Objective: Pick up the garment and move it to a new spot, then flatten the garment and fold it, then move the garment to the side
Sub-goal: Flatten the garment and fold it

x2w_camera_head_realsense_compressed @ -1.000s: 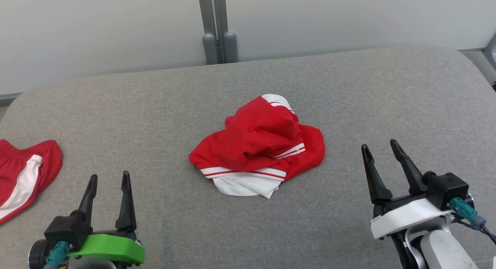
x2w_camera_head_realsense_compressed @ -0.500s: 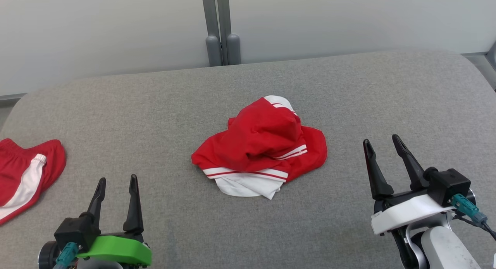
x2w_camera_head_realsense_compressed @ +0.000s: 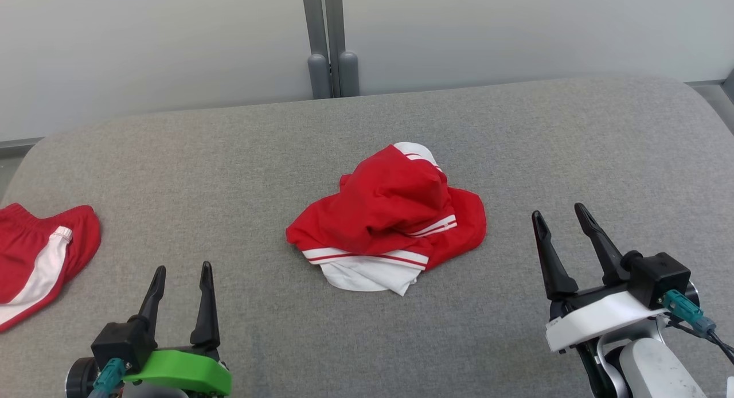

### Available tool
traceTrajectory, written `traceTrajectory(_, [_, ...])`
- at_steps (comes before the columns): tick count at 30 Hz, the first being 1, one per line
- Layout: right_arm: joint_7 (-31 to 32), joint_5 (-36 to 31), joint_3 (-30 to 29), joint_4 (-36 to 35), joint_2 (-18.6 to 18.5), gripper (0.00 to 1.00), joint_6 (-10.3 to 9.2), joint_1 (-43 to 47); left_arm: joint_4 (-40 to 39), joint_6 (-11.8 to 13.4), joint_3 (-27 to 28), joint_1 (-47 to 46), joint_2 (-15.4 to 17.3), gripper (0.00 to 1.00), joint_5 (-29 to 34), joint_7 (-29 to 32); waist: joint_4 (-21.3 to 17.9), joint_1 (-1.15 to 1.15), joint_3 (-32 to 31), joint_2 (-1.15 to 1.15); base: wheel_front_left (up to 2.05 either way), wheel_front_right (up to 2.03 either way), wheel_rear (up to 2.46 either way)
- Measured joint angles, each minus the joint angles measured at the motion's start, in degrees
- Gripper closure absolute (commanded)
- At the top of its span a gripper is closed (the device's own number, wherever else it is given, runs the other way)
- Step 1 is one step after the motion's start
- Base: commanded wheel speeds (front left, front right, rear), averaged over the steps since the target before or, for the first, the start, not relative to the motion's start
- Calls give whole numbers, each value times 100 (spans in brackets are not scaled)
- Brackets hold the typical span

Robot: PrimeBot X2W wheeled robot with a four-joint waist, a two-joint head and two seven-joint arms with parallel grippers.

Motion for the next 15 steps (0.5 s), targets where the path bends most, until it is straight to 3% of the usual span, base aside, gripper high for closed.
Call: traceTrajectory(15, [0,14,69,13,-49,0,0,-4,157,-145,-112,-65,-48,0,24,0,-123,0,76,0,0,0,0])
